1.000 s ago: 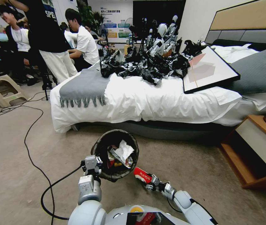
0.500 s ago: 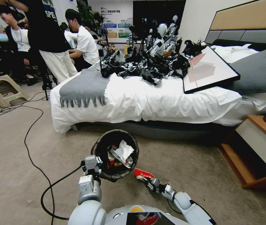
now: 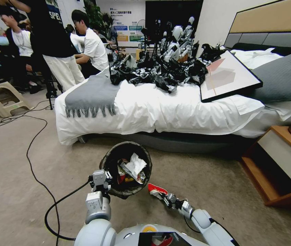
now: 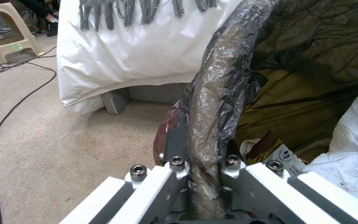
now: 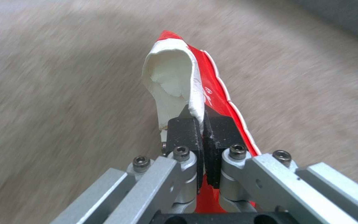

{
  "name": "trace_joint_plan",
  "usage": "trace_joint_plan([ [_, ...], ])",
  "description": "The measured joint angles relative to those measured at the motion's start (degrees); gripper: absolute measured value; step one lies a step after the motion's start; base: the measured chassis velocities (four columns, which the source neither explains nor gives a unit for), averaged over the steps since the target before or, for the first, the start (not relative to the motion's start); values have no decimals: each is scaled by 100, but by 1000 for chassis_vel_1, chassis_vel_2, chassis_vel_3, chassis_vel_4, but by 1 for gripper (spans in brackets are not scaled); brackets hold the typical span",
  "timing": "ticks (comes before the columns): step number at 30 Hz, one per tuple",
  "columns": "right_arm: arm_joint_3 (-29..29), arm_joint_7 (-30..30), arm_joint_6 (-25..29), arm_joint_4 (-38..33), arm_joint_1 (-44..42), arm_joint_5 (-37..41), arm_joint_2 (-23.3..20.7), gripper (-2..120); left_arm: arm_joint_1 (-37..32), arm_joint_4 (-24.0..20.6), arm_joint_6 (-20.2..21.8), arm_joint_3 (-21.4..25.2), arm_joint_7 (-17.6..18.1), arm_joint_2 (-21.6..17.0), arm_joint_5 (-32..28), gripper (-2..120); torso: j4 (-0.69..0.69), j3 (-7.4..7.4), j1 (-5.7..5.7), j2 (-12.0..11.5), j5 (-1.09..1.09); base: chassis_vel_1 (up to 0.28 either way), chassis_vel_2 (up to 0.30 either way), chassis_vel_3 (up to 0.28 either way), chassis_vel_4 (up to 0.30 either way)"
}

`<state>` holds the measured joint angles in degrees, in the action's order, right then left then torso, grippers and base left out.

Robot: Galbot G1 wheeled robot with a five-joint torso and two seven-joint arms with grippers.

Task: Pick up the trash bin, then pick up the garbage from the floor and place it into the trash bin.

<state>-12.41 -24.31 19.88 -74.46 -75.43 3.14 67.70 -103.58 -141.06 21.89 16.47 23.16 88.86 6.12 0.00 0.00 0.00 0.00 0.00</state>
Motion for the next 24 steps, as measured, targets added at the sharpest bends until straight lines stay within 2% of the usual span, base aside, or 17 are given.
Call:
trace_joint_plan([
  [4, -175, 275, 2, -319, -44, 327, 64, 0, 0, 0, 0, 0, 0, 0, 0, 0, 0, 0, 0, 0, 0, 0, 0, 0, 0],
  [10, -483, 376, -13, -850, -53, 712, 33, 0, 1, 0, 0, 0, 0, 0, 0, 0, 0, 0, 0, 0, 0, 0, 0, 0, 0],
  [15, -867, 505, -171, -2138, -118, 1360, 10, 0, 0, 0, 0, 0, 0, 0, 0, 0, 0, 0, 0, 0, 0, 0, 0, 0, 0],
  [16, -897, 523, -189, -2489, -147, 1541, 12, 0, 1, 0, 0, 0, 0, 0, 0, 0, 0, 0, 0, 0, -1, 0, 0, 0, 0],
  [17, -897, 523, -189, -2489, -147, 1541, 12, 0, 1, 0, 0, 0, 0, 0, 0, 0, 0, 0, 0, 0, -1, 0, 0, 0, 0],
  [20, -875, 547, -191, -3396, -246, 1968, 76, 0, 0, 0, 0, 0, 0, 0, 0, 0, 0, 0, 0, 0, 0, 0, 0, 0, 0],
  [24, -829, 498, -162, -3940, -317, 2088, 126, 0, 0, 0, 0, 0, 0, 0, 0, 0, 0, 0, 0, 0, 0, 0, 0, 0, 0],
])
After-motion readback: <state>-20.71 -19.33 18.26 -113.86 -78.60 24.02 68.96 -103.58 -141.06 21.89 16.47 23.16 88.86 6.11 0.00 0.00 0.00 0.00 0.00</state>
